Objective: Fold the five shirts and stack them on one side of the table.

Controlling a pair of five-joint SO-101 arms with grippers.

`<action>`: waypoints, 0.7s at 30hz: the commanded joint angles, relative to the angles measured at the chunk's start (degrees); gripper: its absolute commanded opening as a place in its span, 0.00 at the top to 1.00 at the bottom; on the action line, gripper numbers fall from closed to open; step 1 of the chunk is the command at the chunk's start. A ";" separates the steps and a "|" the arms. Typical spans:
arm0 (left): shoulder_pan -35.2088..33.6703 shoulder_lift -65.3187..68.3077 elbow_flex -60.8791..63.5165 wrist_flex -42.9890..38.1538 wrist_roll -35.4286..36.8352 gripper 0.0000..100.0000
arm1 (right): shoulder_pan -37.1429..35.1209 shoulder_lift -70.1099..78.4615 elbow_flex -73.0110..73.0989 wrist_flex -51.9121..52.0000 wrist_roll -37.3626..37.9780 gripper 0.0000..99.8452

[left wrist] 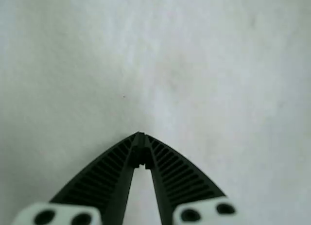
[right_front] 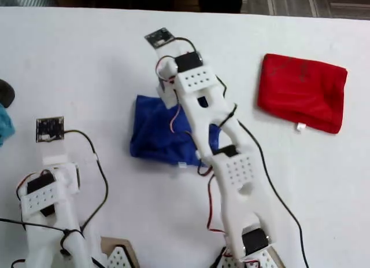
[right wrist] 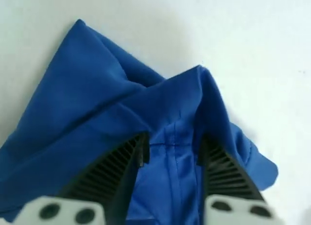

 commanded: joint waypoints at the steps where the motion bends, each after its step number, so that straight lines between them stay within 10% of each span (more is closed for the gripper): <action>1: -0.35 -1.05 -0.22 -0.79 0.53 0.97 | 1.63 4.00 -9.85 2.51 0.09 0.83; 21: -0.35 -1.05 -0.22 -0.79 0.53 0.97 | 2.42 10.59 -23.74 7.08 0.09 0.98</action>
